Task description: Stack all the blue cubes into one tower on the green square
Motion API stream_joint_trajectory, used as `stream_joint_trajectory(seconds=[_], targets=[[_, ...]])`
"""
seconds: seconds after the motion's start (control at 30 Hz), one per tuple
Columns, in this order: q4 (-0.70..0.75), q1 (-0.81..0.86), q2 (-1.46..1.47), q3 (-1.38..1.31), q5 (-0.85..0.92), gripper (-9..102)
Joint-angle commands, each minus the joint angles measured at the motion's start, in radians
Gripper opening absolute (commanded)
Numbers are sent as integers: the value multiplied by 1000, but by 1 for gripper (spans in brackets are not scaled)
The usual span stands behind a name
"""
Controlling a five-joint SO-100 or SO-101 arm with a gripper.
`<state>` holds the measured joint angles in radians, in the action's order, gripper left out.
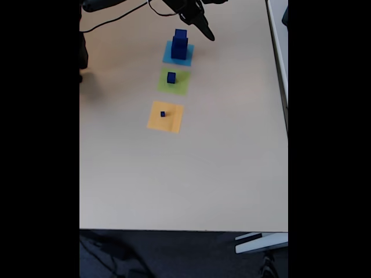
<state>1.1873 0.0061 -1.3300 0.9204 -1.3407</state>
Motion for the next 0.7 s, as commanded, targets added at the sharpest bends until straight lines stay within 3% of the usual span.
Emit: stream_joint_trajectory(seconds=[0.0,0.67], targets=[[-35,48,-32,-2,9,29],[-219,290,-186,518,167,28]])
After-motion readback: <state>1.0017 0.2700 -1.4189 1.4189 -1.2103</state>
